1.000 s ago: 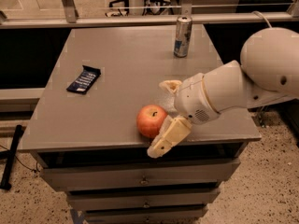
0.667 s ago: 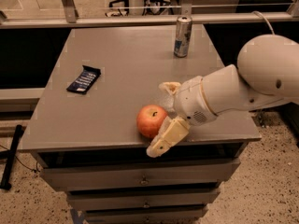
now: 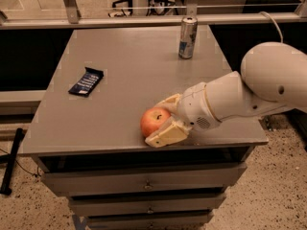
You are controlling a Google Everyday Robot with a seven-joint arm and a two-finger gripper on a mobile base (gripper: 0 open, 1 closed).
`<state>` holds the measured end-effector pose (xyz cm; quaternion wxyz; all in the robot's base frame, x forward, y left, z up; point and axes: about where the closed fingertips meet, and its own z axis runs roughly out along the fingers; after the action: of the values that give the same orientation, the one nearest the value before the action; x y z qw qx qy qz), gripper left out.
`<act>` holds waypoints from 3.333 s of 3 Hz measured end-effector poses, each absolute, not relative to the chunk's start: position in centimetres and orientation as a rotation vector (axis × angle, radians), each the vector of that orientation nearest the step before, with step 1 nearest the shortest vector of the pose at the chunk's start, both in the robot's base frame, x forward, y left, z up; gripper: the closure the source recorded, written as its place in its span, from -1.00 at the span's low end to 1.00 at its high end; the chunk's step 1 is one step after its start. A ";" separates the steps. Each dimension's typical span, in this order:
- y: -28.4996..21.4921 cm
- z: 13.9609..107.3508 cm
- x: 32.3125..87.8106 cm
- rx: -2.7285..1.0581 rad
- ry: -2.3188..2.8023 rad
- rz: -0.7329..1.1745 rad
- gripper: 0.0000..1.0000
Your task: Move apple near rxbar blueberry
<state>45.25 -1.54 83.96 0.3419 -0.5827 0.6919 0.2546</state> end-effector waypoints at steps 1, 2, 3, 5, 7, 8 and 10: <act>-1.7 84.2 45.5 -1.507 1.804 0.657 0.27; -3.6 86.7 46.9 -1.479 1.782 0.584 0.73; -3.4 86.9 46.9 -1.482 1.777 0.582 1.00; -1.3 87.3 49.2 -1.465 1.711 0.602 1.00; 5.4 89.8 59.0 -1.441 1.542 0.607 1.00; 8.0 89.5 63.2 -1.442 1.514 0.595 1.00; 10.9 87.3 67.5 -1.485 1.529 0.583 1.00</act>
Offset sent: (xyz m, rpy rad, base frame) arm 0.0387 -0.0563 0.0658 -0.0062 -0.1578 -0.1072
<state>67.53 10.90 87.35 0.4492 -0.6006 0.6180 0.2357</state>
